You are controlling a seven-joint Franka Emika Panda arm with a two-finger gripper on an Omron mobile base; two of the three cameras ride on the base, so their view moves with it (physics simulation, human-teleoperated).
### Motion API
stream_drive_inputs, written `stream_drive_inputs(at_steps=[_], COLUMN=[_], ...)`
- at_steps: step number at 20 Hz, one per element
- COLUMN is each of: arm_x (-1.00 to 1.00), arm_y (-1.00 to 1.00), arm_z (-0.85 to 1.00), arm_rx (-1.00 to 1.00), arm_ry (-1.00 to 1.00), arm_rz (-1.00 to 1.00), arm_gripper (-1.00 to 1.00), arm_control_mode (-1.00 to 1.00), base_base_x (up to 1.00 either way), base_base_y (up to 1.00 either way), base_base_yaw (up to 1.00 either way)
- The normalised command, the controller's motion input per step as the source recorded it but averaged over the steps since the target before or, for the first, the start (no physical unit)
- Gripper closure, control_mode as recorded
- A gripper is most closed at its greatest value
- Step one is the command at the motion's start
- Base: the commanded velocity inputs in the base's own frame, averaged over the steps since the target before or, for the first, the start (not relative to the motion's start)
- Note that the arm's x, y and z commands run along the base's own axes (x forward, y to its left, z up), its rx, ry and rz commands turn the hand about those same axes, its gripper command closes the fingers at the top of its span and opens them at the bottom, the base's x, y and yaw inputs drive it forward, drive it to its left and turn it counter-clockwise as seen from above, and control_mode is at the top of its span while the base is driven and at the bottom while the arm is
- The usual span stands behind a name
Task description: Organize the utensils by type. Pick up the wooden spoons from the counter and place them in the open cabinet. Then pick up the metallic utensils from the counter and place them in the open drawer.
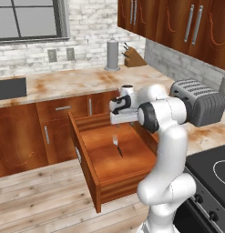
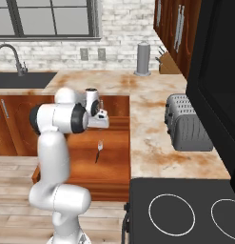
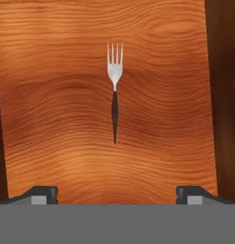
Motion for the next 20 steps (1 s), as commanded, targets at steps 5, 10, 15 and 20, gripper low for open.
stream_drive_inputs(at_steps=[5, 10, 15, 20], arm_x=[-0.85, -1.00, -1.00, -1.00], arm_y=[0.00, 0.00, -0.03, -0.03], arm_z=[0.86, 0.61, 0.35, 0.26], arm_rx=[0.00, 0.00, 0.00, 0.00], arm_ry=[-0.03, -0.06, -0.05, -0.06], arm_rz=[-0.01, -0.04, -0.08, -0.09], arm_gripper=[-1.00, -1.00, -1.00, -1.00], arm_control_mode=[-1.00, -1.00, -1.00, -1.00], base_base_x=[0.00, 0.00, 0.00, 0.00], base_base_y=[0.00, 0.00, 0.00, 0.00], base_base_yaw=[0.00, 0.00, 0.00, 0.00])
